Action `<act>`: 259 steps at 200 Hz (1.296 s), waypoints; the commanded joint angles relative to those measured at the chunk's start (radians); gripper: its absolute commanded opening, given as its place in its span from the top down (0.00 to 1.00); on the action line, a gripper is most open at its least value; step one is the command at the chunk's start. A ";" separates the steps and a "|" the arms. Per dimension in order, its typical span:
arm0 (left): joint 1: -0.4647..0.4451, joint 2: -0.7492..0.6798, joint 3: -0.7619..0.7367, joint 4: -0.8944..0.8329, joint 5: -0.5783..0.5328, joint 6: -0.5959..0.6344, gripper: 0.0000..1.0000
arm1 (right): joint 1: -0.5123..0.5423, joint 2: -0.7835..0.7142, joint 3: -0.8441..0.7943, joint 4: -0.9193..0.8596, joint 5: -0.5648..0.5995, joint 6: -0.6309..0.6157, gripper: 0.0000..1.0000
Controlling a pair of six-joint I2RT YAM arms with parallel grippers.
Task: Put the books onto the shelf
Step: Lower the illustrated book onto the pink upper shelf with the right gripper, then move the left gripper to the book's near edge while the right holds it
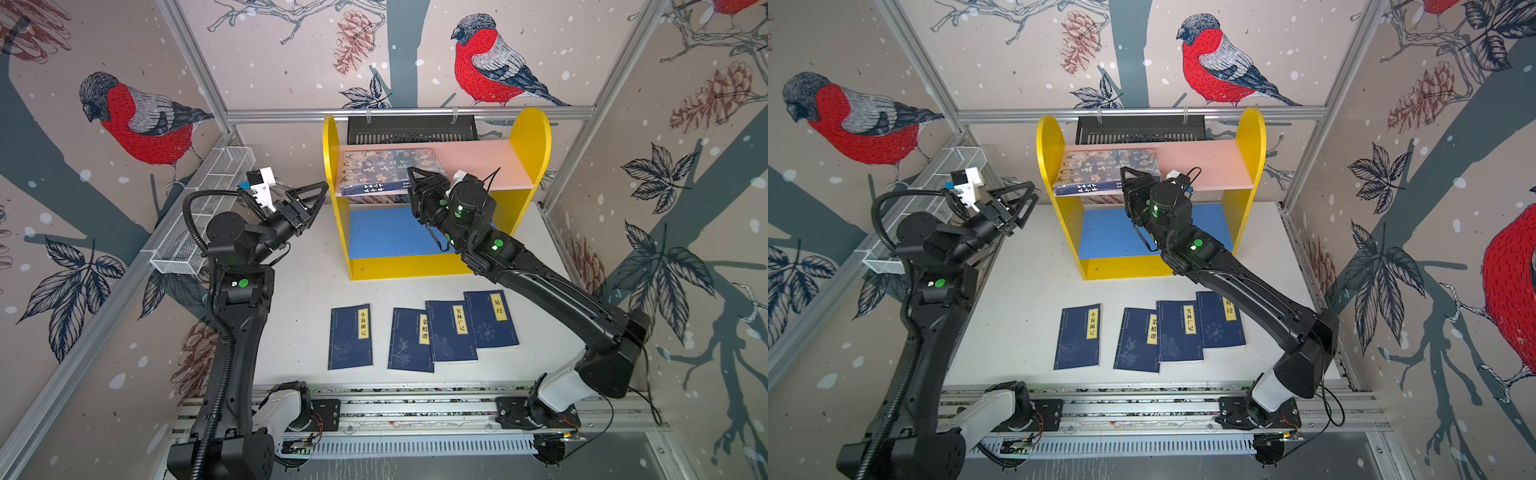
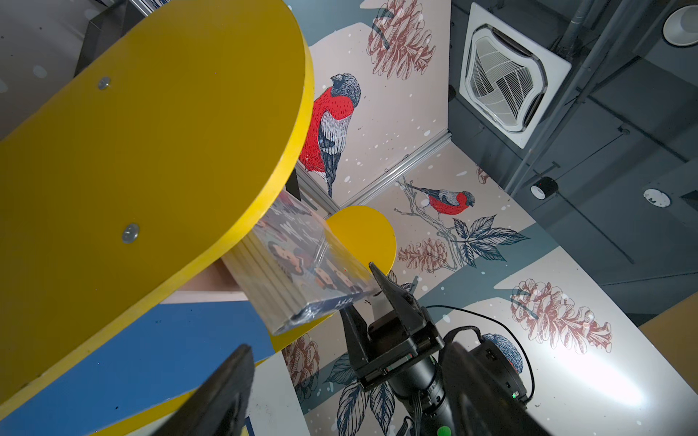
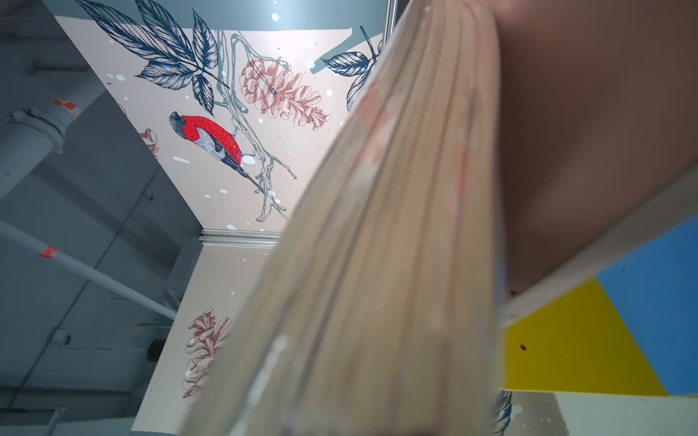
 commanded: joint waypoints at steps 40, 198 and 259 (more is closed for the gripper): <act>-0.003 -0.012 0.036 -0.142 -0.077 0.252 0.21 | 0.013 0.010 0.025 0.065 -0.051 0.040 0.33; -0.154 -0.022 0.079 -0.409 -0.304 1.077 0.33 | -0.057 -0.048 -0.039 0.014 -0.194 0.077 0.27; -0.267 0.015 0.109 -0.416 -0.454 1.185 0.28 | -0.069 -0.017 -0.021 0.026 -0.234 0.082 0.27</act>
